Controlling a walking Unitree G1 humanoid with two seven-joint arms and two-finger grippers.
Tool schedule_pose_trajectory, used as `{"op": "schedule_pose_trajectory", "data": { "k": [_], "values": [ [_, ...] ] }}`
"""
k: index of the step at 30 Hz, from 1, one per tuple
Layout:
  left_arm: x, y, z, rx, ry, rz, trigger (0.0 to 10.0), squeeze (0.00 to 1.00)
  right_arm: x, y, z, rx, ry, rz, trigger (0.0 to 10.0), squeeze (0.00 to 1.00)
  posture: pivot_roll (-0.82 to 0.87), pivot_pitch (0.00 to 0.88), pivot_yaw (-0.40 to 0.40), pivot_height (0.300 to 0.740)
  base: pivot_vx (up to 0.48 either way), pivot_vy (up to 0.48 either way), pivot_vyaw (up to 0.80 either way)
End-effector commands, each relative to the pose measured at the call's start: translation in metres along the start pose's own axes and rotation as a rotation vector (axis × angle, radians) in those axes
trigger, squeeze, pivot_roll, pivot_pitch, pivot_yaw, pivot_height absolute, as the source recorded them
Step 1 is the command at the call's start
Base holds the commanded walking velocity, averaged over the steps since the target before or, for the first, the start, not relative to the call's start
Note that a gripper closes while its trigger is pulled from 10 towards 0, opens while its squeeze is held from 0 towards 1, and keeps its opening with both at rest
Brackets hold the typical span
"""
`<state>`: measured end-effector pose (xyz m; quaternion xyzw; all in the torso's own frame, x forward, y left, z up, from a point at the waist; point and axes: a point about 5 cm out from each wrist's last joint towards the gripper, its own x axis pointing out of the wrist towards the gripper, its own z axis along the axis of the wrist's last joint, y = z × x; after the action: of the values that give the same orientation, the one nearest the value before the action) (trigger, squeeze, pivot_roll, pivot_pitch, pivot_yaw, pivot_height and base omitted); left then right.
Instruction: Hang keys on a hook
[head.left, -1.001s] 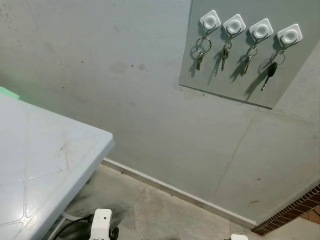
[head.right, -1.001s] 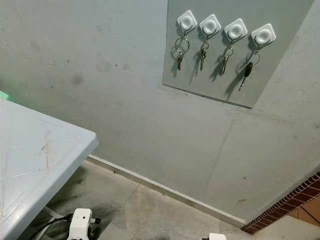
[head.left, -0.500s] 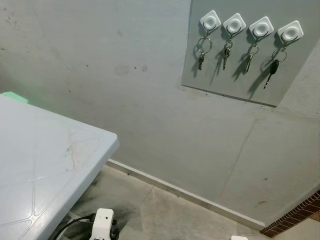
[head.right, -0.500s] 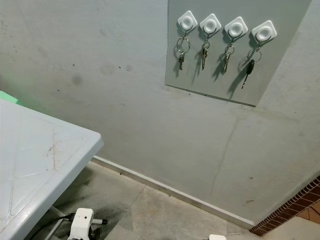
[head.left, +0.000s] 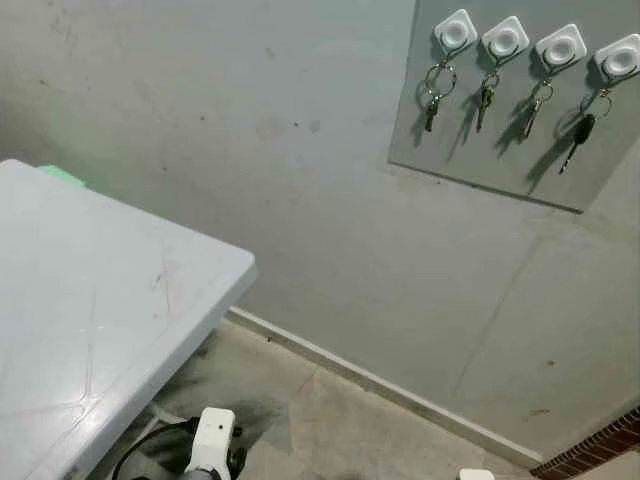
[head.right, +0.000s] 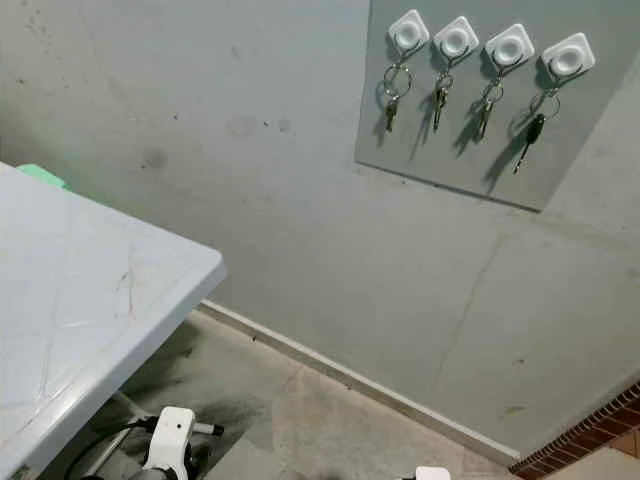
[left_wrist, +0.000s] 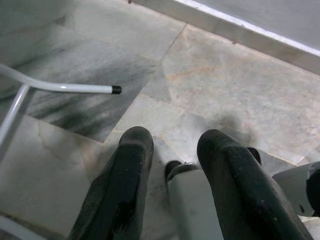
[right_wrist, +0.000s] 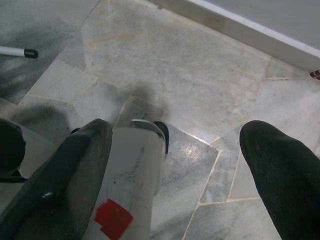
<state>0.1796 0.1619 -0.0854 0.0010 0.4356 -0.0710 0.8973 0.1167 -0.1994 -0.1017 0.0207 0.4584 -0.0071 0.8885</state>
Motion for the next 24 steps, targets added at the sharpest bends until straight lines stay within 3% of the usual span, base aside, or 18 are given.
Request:
{"op": "schedule_pose_trajectory", "data": {
  "k": [1,6,24],
  "values": [
    [-0.0002,0.001,0.0001,-0.001,-0.001,0.002,10.0,0.0,-0.0013,-0.0006,-0.0036,-0.01,0.012,0.005,10.0,0.0,-0.01,0.0,0.024,0.699,0.0,-0.364,0.0],
    [-0.0004,0.0011,-0.0011,-0.003,0.002,0.008,10.0,0.0,-0.0011,-0.0008,-0.0026,-0.017,0.009,0.009,10.0,0.0,0.0,0.0,0.017,0.699,0.0,-0.332,0.0],
    [-0.0009,0.0031,-0.0026,-0.045,0.005,0.033,10.0,0.0,-0.003,-0.0019,-0.0072,-0.017,0.021,0.015,10.0,0.0,0.01,0.0,0.006,0.699,0.0,0.0,0.0]
  ]
}}
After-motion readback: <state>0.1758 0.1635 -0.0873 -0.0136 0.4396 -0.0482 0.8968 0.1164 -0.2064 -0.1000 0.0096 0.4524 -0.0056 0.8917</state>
